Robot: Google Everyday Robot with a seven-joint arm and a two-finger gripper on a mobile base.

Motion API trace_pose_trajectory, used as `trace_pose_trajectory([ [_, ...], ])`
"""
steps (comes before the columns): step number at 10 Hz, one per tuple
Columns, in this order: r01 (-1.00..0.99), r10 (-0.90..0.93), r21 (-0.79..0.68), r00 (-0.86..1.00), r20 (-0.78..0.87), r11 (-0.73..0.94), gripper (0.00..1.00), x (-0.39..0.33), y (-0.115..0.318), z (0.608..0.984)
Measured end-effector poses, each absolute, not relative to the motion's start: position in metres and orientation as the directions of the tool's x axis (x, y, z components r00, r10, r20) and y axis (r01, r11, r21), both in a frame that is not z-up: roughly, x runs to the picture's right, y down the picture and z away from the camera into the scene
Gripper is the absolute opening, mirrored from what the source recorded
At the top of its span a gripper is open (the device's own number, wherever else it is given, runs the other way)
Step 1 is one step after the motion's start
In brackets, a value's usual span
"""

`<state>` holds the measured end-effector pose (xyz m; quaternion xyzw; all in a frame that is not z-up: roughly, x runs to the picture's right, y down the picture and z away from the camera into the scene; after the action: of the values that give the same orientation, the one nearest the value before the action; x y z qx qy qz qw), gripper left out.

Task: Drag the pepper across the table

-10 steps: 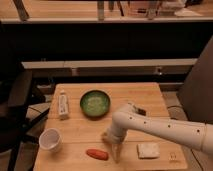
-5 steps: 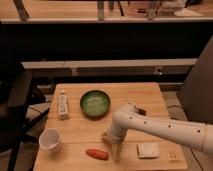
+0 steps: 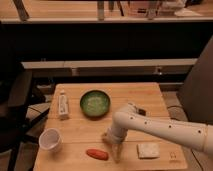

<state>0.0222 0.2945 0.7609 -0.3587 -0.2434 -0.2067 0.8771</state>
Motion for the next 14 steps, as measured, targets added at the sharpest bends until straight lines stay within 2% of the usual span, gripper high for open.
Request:
trace_pose_trajectory([
  [7,0.593,-0.218,-0.473,0.744,0.632,0.652,0.80,-0.009,0.291,0.752],
  [14,0.691,-0.232,-0.423,0.644,0.729,0.586,0.80,-0.069,0.323,0.755],
])
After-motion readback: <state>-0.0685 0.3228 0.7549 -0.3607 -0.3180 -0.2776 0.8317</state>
